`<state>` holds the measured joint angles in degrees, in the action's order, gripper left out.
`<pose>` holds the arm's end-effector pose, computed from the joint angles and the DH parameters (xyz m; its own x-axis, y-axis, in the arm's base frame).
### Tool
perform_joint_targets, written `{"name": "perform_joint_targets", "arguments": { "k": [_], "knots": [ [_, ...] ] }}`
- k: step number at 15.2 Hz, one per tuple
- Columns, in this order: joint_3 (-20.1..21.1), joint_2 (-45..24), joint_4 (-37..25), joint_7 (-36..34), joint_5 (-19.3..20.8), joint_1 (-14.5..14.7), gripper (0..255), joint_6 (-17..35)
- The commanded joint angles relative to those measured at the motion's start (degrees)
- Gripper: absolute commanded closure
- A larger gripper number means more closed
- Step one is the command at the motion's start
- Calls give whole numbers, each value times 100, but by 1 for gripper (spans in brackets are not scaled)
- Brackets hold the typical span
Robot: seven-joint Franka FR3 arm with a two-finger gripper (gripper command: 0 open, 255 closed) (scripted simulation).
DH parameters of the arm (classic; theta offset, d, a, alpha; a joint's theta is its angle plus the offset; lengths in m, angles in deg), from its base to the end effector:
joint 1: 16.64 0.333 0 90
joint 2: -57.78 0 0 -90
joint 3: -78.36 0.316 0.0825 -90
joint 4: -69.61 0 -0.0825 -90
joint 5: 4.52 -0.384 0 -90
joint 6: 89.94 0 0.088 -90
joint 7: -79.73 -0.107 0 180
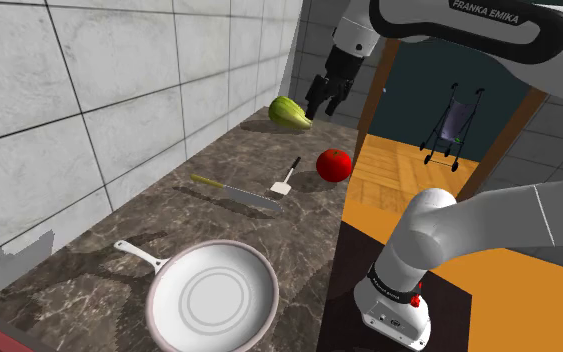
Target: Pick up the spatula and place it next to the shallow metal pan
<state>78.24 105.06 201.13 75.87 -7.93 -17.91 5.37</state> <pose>0.3045 -0.0018 0.6407 0.9776 -0.0961 0.1873 -0.0836 -0.9938 -0.0735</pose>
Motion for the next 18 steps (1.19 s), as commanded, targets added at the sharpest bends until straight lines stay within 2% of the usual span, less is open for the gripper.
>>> {"name": "perform_joint_targets", "arguments": {
  "k": [1,9,18],
  "knots": [
    [0,0,0,0,0,0,0,0],
    [455,-1059,454,-1751,9,-739,0,1301],
    [797,-2495,590,-3778,226,-1553,0,2539]
  ]
}}
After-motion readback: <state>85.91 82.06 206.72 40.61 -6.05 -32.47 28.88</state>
